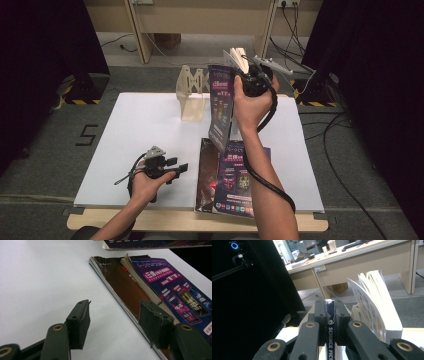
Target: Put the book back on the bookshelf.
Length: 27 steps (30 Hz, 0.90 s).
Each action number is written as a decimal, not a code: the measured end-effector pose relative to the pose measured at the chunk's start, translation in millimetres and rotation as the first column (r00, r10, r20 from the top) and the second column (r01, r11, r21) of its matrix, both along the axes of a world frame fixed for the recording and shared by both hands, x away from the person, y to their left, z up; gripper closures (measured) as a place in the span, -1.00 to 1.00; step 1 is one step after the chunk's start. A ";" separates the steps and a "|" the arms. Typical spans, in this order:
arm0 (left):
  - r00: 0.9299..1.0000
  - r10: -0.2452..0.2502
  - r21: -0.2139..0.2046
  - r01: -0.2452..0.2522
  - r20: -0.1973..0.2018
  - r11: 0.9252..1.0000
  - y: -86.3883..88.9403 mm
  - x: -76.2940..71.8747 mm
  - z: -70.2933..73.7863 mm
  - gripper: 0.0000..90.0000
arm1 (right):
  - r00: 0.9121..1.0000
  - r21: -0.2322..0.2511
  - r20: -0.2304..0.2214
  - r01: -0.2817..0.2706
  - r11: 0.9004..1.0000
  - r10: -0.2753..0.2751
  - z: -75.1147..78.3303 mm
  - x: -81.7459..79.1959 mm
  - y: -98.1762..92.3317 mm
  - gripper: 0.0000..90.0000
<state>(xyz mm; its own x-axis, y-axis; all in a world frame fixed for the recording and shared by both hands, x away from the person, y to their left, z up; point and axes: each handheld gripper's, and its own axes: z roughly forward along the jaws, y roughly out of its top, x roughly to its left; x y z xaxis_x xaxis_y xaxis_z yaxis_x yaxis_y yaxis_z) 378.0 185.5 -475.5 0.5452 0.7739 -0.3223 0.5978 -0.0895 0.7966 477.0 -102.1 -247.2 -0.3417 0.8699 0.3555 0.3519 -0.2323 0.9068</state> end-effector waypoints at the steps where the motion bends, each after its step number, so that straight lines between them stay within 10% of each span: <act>1: 1.000 0.000 0.001 0.000 0.000 1.000 0.1 0.2 0.0 -0.09 | 1.000 -0.001 0.001 -0.002 1.000 0.002 0.8 0.5 0.6 0.87; 27: 1.000 0.000 -0.001 0.000 -0.008 1.000 2.1 0.4 -0.5 -0.09 | 0.999 -0.015 0.039 0.029 0.999 -0.029 16.2 20.6 8.8 0.87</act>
